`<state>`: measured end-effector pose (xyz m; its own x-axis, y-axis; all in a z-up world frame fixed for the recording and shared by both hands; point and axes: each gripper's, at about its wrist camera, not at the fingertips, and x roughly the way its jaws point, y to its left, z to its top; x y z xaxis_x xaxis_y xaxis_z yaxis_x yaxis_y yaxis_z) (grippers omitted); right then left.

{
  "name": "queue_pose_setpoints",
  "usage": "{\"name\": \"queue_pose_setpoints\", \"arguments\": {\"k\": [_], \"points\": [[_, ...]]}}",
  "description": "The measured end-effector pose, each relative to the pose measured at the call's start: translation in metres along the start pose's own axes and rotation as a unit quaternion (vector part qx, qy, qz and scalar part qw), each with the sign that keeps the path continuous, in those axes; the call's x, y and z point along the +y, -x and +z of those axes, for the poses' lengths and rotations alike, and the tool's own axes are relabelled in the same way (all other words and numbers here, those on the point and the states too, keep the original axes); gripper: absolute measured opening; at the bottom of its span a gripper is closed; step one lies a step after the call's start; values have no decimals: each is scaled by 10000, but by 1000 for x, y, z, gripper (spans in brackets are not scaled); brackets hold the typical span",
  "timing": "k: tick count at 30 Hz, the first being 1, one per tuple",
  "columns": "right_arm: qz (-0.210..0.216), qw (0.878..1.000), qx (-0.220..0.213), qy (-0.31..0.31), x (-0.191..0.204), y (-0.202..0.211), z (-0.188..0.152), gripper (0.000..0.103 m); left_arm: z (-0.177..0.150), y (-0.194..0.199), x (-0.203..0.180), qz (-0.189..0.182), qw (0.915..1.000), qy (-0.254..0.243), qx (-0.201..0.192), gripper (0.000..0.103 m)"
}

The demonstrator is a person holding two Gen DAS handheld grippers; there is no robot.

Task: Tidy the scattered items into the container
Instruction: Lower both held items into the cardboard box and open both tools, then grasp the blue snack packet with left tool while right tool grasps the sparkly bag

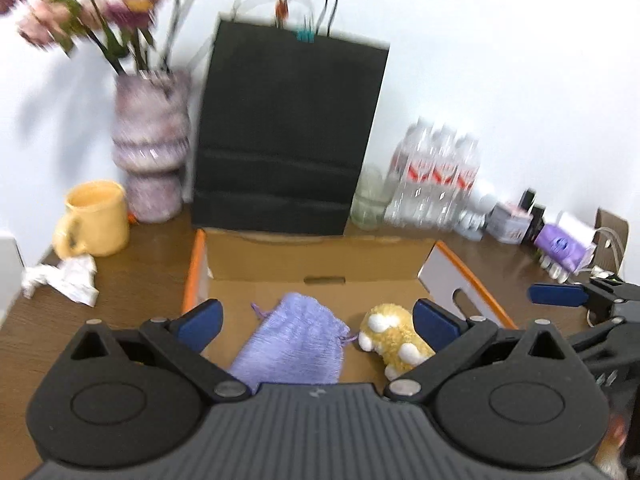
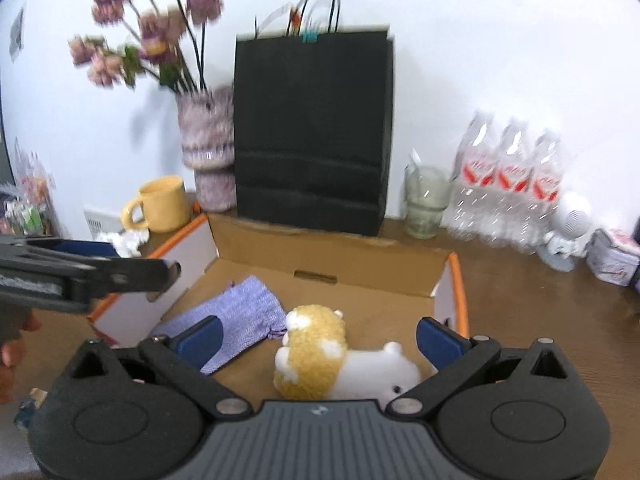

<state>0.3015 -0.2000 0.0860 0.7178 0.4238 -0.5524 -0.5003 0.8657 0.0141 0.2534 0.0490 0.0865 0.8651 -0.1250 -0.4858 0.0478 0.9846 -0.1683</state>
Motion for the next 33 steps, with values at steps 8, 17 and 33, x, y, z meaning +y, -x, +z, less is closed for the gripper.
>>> {"name": "queue_pose_setpoints", "arguments": {"k": [8, 17, 33], "points": [[-251, 9988, -408, -30, -14, 72, -64, 103, -56, 80, 39, 651, 9970, 106, -399, 103], [-503, 9965, -250, -615, -18, 78, -133, 103, -122, 97, 53, 977, 9935, 568, 109, 103], [-644, 9965, 67, -522, -7, 36, -127, 103, -148, 69, 41, 1470, 9871, 173, 605, 99]]}}
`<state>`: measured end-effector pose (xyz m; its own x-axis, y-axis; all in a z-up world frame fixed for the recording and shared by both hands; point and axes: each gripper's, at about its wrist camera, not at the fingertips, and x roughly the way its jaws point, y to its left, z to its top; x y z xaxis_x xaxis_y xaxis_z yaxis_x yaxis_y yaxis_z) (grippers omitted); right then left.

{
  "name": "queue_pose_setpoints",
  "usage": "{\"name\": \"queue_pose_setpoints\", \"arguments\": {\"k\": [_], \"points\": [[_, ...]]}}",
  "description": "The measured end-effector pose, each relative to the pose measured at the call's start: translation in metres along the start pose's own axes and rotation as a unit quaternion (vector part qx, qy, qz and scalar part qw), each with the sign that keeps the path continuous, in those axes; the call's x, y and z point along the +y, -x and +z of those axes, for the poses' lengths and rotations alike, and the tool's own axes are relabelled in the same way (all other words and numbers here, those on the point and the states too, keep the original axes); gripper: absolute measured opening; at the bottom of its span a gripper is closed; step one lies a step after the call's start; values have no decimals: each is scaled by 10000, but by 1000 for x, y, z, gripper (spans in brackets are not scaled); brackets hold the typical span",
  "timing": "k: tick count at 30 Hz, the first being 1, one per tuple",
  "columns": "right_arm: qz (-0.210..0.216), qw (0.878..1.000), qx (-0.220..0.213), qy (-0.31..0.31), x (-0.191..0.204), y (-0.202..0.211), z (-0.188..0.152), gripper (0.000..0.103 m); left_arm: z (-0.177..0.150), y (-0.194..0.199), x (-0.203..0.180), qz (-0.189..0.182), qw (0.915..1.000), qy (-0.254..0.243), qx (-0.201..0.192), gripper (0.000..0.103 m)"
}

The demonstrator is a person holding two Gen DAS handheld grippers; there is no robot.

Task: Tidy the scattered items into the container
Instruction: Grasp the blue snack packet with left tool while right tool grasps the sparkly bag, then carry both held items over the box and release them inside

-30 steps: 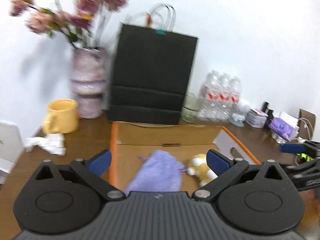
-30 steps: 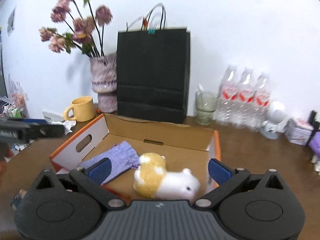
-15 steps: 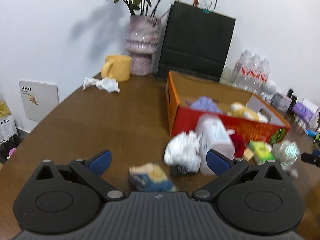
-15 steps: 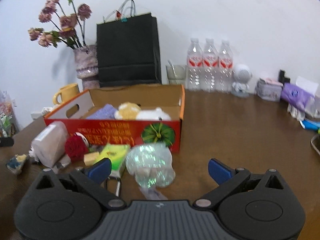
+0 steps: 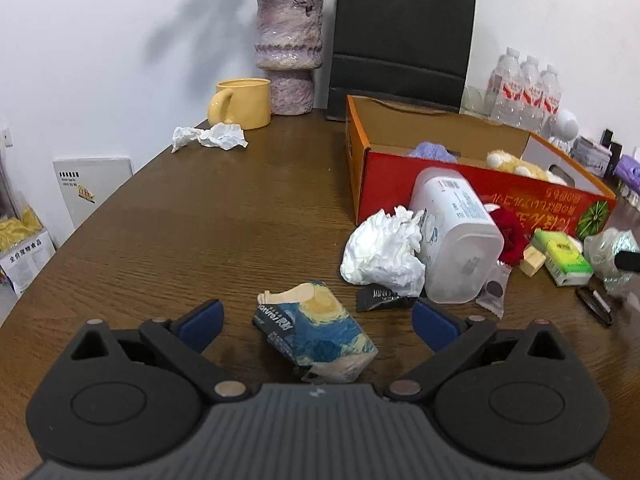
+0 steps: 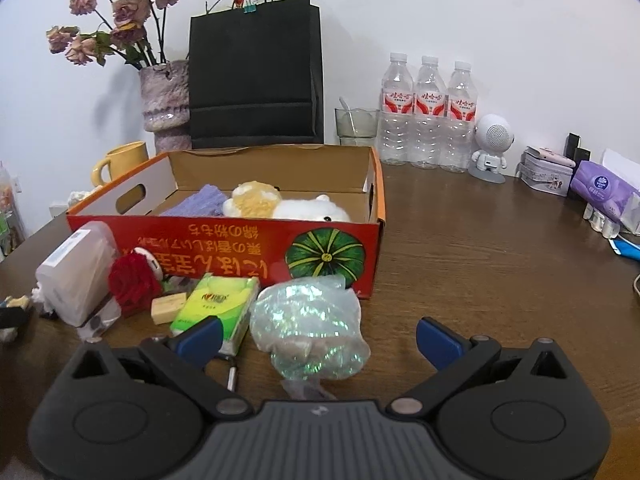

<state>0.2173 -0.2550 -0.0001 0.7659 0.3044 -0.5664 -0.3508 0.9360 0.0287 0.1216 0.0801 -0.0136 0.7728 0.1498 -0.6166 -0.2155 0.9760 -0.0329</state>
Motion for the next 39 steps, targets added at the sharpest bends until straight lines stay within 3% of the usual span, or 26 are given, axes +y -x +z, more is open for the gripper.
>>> {"name": "queue_pose_setpoints", "arguments": {"k": [2, 3, 6, 7, 9, 10, 16, 25, 33, 39], "points": [[17, 10000, -4, 12, 0, -6, 2, 98, -1, -4, -1, 31, 9999, -46, 95, 86], [12, 10000, -14, 24, -1, -8, 3, 94, -3, -6, -2, 50, 9999, -43, 147, 74], [-60, 10000, 56, 46, 0, -18, 3, 66, -5, -5, -3, 123, 9999, -90, 14, 57], [-54, 9999, 115, 51, 0, -20, 2, 50, -5, -4, -2, 70, 10000, -46, -8, 47], [63, 9999, 126, 34, -1, -21, -1, 44, -6, -2, 0, 27, 10000, -1, -66, 33], [121, 9999, 64, 33, -1, -18, -1, 40, -6, -2, 1, 8, 10000, 34, -77, 30], [155, 9994, -302, 18, -2, -2, -3, 37, -7, 3, 1, -59, 9997, 75, -227, 22], [197, 9988, -440, -72, -4, 11, -3, 37, 4, 22, 9, -191, 9979, 278, -552, 20], [427, 9939, -1019, 60, -4, 27, 49, 37, 74, 38, -2, -793, 9867, 114, -1417, 20], [435, 9924, -1145, 128, 5, -8, 109, 37, 135, 0, -39, -1276, 9811, -97, -1452, 20]]}}
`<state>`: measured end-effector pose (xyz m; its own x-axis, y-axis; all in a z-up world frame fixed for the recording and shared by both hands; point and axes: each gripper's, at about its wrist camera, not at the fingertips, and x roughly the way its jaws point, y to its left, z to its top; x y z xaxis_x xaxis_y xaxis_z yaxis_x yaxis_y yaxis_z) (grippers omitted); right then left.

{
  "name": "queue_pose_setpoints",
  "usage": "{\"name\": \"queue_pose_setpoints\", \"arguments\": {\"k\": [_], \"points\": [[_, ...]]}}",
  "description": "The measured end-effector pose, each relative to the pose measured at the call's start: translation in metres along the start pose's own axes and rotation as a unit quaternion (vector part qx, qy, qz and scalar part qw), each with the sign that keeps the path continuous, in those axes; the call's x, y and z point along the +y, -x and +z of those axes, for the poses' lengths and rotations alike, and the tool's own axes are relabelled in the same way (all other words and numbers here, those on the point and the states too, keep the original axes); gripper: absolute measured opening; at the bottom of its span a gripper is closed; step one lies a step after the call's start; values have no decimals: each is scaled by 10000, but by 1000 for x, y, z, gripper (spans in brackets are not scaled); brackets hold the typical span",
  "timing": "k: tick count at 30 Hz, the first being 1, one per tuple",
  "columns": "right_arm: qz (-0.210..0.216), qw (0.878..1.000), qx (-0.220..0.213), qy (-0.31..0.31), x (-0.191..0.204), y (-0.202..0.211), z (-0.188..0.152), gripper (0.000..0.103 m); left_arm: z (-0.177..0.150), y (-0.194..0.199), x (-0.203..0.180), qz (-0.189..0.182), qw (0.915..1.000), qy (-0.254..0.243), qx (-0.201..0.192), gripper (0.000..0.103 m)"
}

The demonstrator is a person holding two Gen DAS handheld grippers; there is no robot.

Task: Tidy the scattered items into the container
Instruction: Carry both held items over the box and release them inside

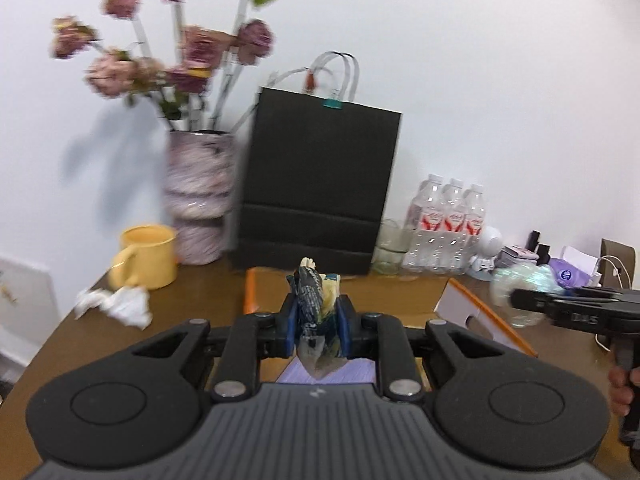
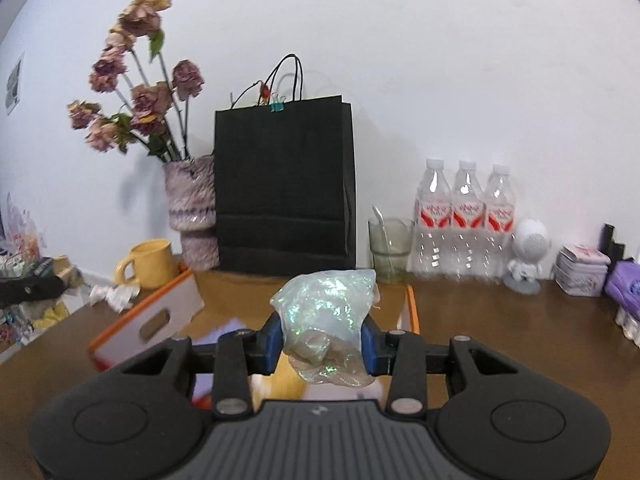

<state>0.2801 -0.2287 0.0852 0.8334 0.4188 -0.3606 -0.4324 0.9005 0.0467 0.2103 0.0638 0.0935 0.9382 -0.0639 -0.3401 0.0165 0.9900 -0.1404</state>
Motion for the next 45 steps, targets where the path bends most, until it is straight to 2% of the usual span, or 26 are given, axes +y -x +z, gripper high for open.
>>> {"name": "queue_pose_setpoints", "arguments": {"k": [6, 11, 16, 20, 21, 22, 23, 24, 25, 26, 27, 28, 29, 30, 38, 45], "points": [[-84, 9998, 121, -131, 2, -55, 19, 38, 11, -75, -11, 3, 9981, 117, 612, 20], [-43, 9985, 449, -314, 0, -96, 5, 38, -1, -124, -18, 174, 9925, 117, 1204, 20], [-17, 9953, 951, -192, -2, -120, -15, 38, -13, -149, -21, 386, 9876, 37, 1524, 21], [-39, 9949, 1004, -75, 0, -124, -20, 39, -19, -155, -26, 470, 9855, 4, 1628, 24], [-41, 9949, 1007, -43, 1, -124, -20, 41, -20, -155, -27, 493, 9853, 5, 1633, 30], [-28, 9948, 1013, -21, 2, -123, -20, 48, -20, -154, -29, 508, 9856, 9, 1612, 42], [-16, 9948, 1020, -18, 2, -123, -19, 58, -19, -152, -29, 515, 9860, 11, 1588, 50], [13, 9948, 1020, -28, 2, -121, -18, 68, -17, -150, -30, 526, 9866, 1, 1545, 61], [57, 9946, 1033, -56, 2, -120, -16, 87, -15, -146, -31, 530, 9878, -17, 1466, 75], [123, 9946, 1026, -83, 1, -117, -14, 94, -12, -142, -32, 545, 9887, -41, 1393, 84], [197, 9947, 1000, -102, 0, -114, -11, 94, -9, -138, -33, 597, 9893, -63, 1326, 96], [280, 9946, 994, -117, 0, -111, -9, 95, -7, -133, -33, 747, 9895, -99, 1230, 103], [339, 9942, 1006, -145, -2, -109, -7, 102, -5, -128, -34, 835, 9898, -143, 1143, 103], [375, 9938, 1030, -179, -2, -108, -5, 103, -4, -123, -34, 871, 9902, -191, 1073, 103], [336, 9932, 1100, -156, 3, -96, 5, 103, 0, -101, -23, 823, 9915, 111, 1002, 103], [216, 9931, 1143, -117, 6, -95, 6, 103, -4, -96, -20, 849, 9911, 179, 1008, 103]]}}
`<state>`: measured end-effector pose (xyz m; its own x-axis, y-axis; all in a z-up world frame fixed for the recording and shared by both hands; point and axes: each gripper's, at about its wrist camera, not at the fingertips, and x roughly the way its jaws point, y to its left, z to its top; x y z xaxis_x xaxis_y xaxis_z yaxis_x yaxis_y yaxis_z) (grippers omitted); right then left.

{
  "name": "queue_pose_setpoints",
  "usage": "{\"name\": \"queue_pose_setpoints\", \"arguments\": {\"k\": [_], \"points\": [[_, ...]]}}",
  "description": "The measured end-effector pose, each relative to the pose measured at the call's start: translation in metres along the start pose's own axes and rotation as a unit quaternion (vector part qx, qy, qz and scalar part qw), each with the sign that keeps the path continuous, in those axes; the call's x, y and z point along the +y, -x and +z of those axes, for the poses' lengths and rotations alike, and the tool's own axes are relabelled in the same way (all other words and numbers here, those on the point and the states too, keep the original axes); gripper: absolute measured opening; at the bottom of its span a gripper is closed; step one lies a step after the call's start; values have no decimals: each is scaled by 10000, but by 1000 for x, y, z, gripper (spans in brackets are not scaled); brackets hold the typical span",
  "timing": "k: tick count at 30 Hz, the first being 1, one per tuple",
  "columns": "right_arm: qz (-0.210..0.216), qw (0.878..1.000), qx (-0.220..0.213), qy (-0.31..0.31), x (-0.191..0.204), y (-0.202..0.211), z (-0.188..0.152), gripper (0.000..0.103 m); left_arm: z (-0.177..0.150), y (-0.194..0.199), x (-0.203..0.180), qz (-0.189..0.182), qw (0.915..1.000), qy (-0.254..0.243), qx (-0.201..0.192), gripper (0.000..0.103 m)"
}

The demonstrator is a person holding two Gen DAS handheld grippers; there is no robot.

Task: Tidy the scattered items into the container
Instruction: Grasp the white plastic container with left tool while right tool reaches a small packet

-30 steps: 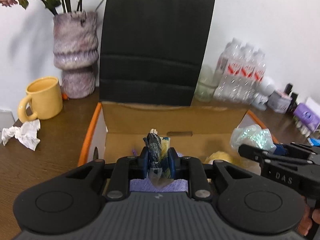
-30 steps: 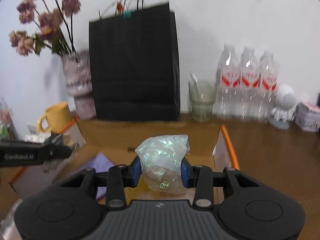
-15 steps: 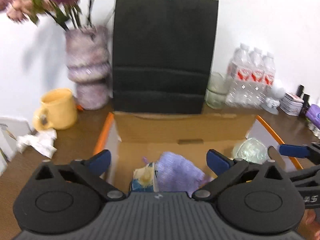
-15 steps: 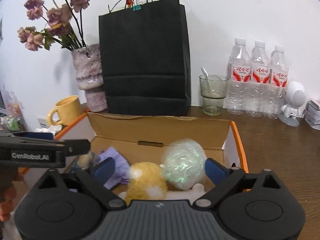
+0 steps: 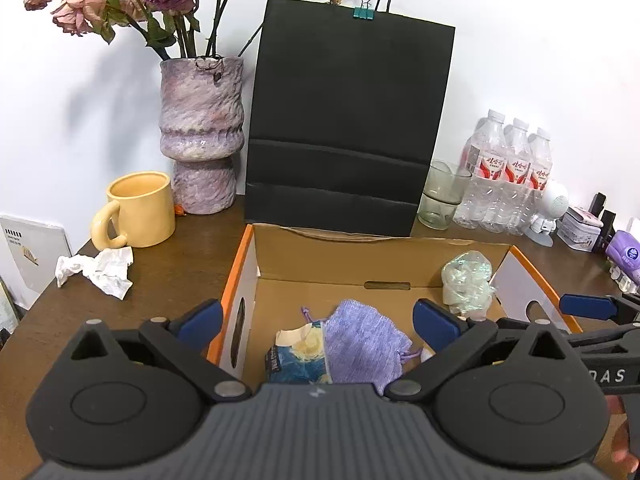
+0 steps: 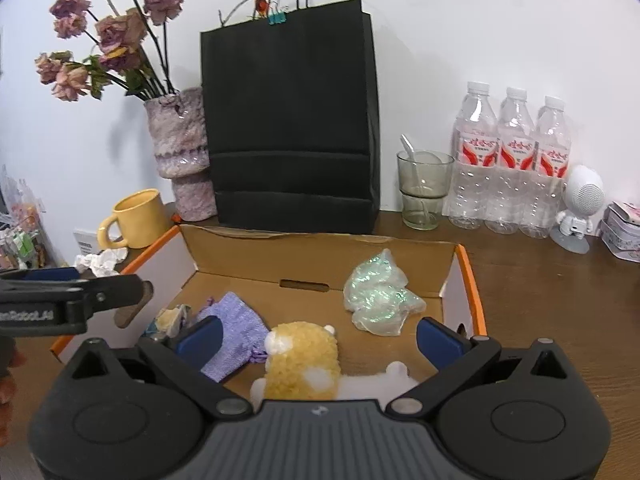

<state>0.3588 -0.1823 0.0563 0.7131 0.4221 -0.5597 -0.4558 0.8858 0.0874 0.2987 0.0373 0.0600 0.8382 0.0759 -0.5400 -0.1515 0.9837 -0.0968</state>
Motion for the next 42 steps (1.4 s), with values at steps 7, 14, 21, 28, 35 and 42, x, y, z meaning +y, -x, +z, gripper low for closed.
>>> {"name": "queue_pose_setpoints", "arguments": {"k": [7, 14, 21, 28, 35, 42], "points": [[11, 10000, 40, 70, 3, 1, -1, 103, -2, 4, 2, -45, 10000, 77, -3, 103], [93, 9999, -75, 36, 6, 18, -4, 103, -12, 26, 4, -191, 9997, 106, -100, 103], [390, 9979, -519, -3, 4, 72, -17, 103, -28, 76, 5, -377, 9982, 42, -468, 103], [13, 9983, -557, 158, 5, 118, -53, 103, -59, 120, 7, -437, 9968, -145, -651, 103], [-313, 9994, -33, 159, -6, 126, -105, 103, -95, 135, 19, -370, 9986, -67, -383, 103], [-380, 9984, 423, 31, -9, 116, -147, 101, -114, 123, 25, -361, 9993, 17, -71, 103]]}}
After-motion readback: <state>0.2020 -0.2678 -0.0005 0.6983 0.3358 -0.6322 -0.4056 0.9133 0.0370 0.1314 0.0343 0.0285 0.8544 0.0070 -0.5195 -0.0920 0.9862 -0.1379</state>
